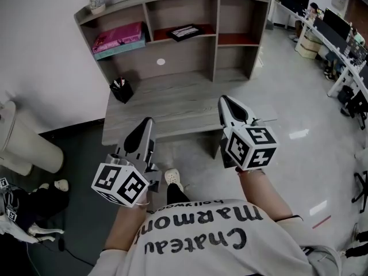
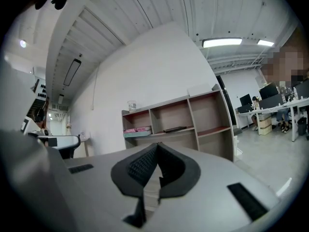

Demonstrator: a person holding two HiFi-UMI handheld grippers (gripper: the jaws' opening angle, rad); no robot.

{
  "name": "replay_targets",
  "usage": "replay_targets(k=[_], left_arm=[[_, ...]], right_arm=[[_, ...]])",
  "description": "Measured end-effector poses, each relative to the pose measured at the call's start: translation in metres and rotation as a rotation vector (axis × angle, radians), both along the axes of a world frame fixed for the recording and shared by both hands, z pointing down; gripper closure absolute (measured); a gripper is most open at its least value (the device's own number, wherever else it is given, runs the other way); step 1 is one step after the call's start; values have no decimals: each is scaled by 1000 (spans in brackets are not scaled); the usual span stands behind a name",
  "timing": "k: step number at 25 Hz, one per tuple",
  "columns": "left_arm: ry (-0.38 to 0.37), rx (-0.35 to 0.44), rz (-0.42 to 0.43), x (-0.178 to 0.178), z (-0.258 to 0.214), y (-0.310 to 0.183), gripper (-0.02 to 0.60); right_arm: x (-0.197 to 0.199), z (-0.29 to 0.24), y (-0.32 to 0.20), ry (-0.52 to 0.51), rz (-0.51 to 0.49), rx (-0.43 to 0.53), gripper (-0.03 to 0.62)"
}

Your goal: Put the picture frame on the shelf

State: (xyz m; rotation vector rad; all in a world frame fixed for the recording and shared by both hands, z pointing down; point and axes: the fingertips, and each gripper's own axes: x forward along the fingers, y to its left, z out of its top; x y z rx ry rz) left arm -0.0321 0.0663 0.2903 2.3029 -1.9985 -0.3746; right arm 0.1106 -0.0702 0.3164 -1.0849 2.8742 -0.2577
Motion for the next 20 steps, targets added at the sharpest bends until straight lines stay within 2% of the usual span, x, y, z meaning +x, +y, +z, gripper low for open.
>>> replay_targets(k=[20], left_arm=[[20, 0, 7, -3, 11, 4, 566]], right_arm=[[-10, 12, 2, 33, -22, -29, 602]])
